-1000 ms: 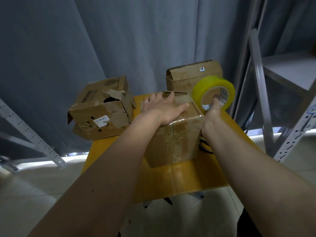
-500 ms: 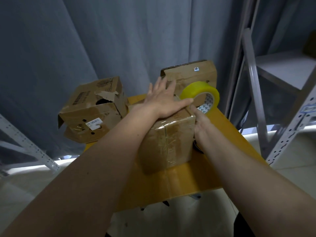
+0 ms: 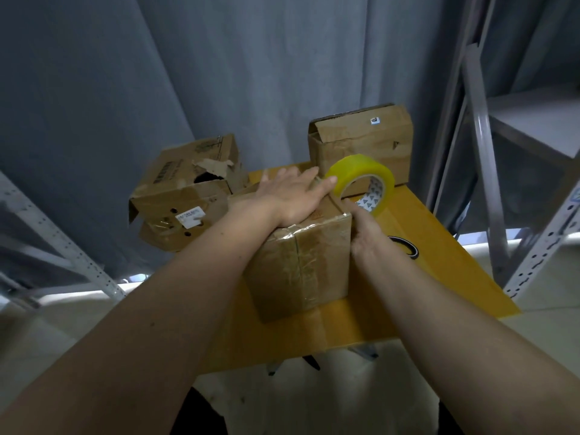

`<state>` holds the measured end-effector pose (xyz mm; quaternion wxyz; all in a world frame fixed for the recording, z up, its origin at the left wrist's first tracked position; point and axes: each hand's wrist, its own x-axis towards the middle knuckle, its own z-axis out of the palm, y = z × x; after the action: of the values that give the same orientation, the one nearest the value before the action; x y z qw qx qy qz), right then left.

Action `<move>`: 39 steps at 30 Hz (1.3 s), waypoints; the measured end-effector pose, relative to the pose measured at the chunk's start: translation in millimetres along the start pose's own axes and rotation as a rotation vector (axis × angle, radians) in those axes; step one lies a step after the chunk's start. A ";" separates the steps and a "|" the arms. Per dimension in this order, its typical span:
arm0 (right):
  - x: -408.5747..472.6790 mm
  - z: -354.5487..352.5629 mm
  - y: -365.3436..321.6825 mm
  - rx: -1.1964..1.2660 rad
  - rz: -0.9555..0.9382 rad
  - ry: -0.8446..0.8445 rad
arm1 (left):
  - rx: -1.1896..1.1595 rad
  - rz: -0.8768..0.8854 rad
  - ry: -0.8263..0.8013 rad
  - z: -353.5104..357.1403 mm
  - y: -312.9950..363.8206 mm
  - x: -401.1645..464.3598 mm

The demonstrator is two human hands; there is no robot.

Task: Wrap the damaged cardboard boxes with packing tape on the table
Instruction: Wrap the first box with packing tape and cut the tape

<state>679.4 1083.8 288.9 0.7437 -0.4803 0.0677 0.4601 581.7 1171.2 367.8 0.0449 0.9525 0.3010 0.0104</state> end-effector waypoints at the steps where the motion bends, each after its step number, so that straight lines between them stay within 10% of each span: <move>1: 1.6 -2.3 -1.5 0.033 -0.023 0.046 | -0.006 0.012 0.042 -0.3 -0.2 -0.7; 31: -12.8 -32.3 -29.1 -0.717 -0.643 0.169 | -0.105 -0.200 0.042 -12.8 24.2 -2.8; 39: -0.1 -71.7 -15.2 -1.738 -0.384 0.231 | -0.345 -0.094 0.078 -5.4 10.9 -0.4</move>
<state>715.2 1026.3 260.8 0.1704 -0.9201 -0.3115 0.1655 587.3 1162.6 374.1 0.1965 0.9145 0.3403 0.0969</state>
